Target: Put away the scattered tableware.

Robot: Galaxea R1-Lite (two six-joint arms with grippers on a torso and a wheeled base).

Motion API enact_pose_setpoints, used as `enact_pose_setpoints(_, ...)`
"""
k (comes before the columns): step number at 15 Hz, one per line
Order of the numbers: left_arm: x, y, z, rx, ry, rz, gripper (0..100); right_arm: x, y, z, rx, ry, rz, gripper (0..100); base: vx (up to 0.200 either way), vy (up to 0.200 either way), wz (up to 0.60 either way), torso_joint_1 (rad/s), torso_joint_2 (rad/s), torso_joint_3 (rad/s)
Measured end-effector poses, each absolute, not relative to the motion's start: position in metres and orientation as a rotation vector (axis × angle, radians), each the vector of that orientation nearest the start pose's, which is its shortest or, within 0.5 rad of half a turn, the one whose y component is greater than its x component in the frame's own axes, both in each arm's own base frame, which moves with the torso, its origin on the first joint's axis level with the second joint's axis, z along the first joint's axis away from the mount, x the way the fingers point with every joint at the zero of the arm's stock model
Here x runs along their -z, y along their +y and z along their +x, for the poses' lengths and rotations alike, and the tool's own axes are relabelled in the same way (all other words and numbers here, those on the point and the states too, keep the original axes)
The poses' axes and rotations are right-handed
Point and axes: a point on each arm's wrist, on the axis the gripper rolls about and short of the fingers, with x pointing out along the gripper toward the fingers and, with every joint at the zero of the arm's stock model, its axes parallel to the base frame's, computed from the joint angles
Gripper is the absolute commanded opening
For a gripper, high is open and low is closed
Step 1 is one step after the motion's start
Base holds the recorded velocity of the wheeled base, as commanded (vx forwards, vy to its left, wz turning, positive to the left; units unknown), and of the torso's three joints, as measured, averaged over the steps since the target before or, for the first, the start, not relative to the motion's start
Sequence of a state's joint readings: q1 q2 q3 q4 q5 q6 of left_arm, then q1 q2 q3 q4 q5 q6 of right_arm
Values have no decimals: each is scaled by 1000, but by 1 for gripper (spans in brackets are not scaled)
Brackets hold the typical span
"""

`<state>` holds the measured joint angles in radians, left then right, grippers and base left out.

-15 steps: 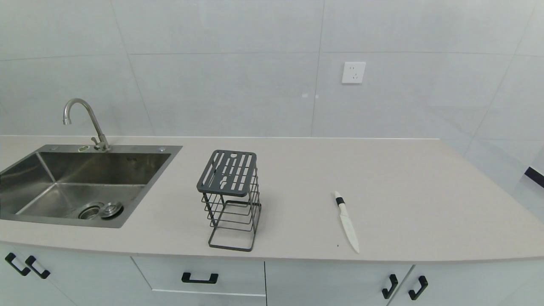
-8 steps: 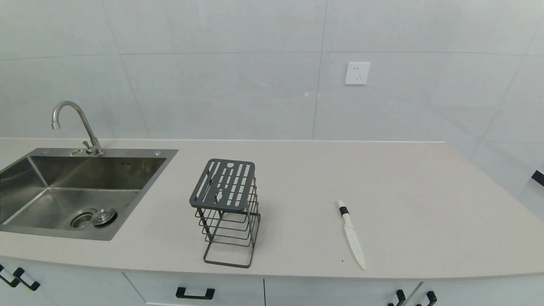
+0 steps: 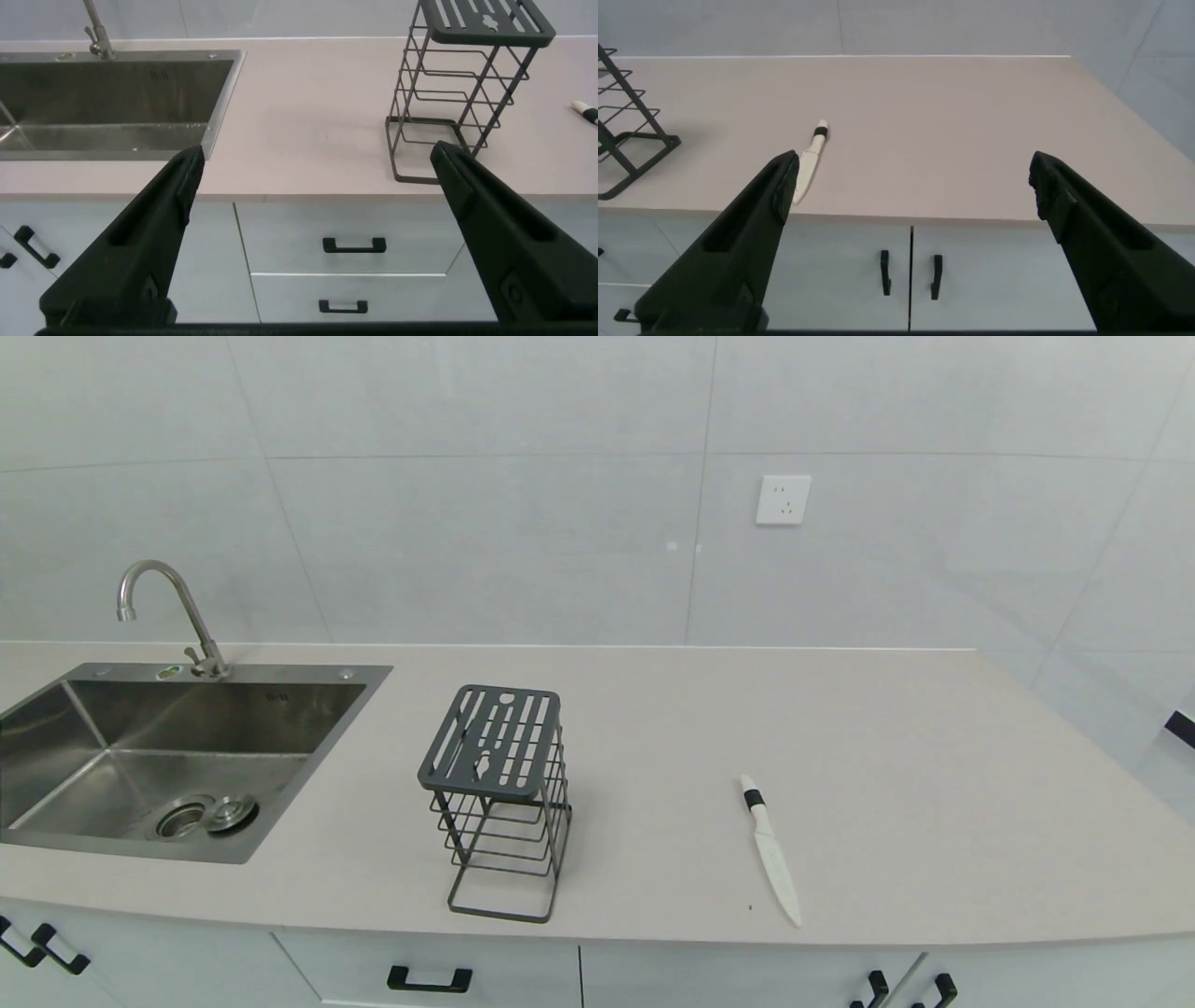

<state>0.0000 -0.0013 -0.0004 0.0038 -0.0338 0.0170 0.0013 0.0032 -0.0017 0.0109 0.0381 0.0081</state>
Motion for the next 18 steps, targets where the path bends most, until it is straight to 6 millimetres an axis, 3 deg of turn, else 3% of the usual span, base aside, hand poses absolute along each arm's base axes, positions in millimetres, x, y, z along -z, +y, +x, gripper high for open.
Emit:
enact_pose_setpoints(9, -75, -1, -23, 34, 2, 17, 100, -75, 1, -23, -39, 13, 9, 100, 0, 0, 0, 26, -32, -4)
enact_pose_setpoints(18, -75, -1, -23, 34, 1, 17, 100, -75, 1, -23, -39, 13, 9, 100, 0, 0, 0, 262, -31, 220)
